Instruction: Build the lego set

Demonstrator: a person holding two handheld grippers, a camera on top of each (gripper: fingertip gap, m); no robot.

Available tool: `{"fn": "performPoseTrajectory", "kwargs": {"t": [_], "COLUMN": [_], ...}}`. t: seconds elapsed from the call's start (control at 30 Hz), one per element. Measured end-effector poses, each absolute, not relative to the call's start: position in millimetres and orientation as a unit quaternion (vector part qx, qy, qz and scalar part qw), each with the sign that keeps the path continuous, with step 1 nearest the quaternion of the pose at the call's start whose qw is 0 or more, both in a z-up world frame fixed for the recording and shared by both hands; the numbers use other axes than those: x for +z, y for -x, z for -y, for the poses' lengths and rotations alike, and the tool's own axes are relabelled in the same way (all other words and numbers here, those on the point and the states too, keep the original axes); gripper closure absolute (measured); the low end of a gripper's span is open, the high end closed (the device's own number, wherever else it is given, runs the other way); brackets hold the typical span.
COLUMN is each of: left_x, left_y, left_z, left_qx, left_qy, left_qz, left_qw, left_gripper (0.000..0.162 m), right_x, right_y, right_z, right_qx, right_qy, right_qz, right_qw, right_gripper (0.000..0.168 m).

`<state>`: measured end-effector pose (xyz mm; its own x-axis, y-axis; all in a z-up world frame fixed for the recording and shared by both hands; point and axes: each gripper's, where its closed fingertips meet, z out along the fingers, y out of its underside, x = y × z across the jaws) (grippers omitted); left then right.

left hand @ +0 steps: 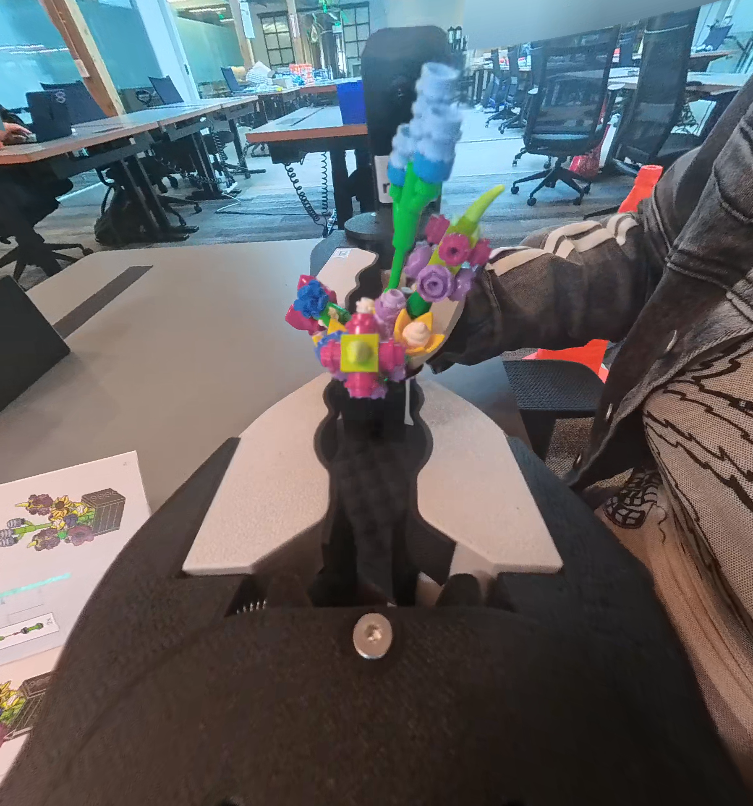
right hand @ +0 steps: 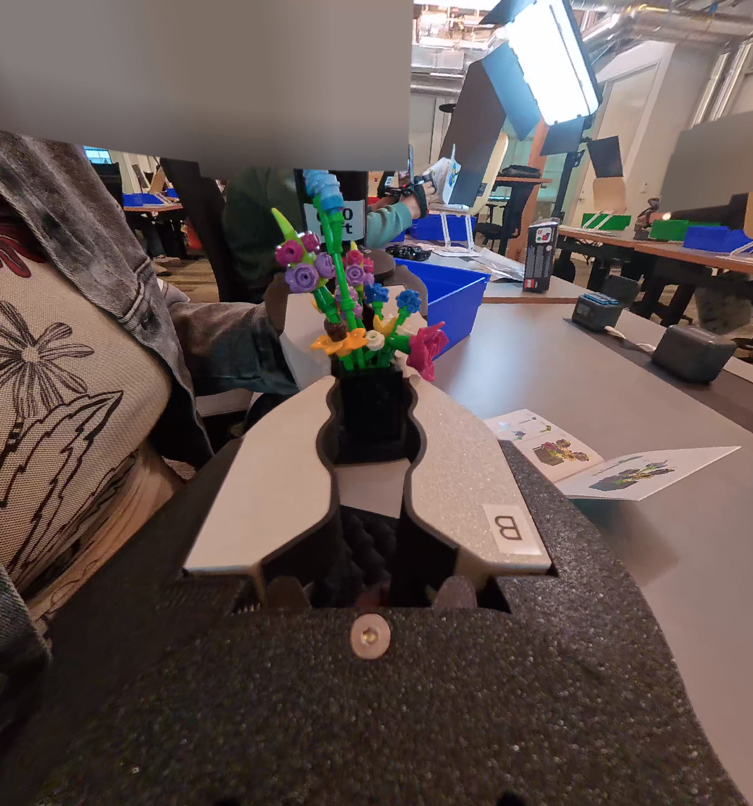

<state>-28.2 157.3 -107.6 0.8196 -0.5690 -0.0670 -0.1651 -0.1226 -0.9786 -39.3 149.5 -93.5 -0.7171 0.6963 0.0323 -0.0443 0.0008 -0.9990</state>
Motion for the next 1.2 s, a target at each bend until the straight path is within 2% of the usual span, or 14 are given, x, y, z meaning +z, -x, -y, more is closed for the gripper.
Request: {"fn": "performPoseTrajectory", "kwargs": {"t": [0.33,0.57,0.7,0.8,0.9,1.13,1.2], "left_x": [-127.7,-193.8,-210.1,-233.9,-238.4,-240.5,-239.7], "left_y": [67.5,170.2,201.4,211.5,215.7,213.0,221.0], "left_z": [-154.9,-170.3,-185.6,-186.0,-192.8,-192.8,-190.5], "left_qx": [-0.126,0.034,0.079,0.052,0.032,0.003,0.025], "left_qy": [0.778,0.902,0.922,0.950,0.949,0.959,0.963], "left_qz": [-0.181,-0.015,0.009,0.025,0.030,-0.106,-0.124], "left_qw": [0.588,0.430,0.378,0.308,0.312,0.264,0.238], "left_gripper": [0.116,0.114,0.120,0.120,0.121,0.141,0.141], "right_x": [-87.7,-81.0,-75.6,-75.1,-75.8,-70.0,-66.4], "right_y": [45.2,49.1,48.4,48.1,49.2,58.0,59.7], "right_z": [-180.4,-204.4,-211.9,-215.4,-219.4,-233.1,-236.1], "right_qx": [0.664,0.667,0.672,0.676,0.680,0.708,0.723], "right_qy": [0.267,0.275,0.273,0.273,0.273,0.272,0.265], "right_qz": [0.622,0.603,0.592,0.589,0.587,0.564,0.554], "right_qw": [0.316,0.342,0.352,0.349,0.344,0.326,0.316], "right_gripper": [0.142,0.142,0.142,0.143,0.142,0.143,0.143]}}
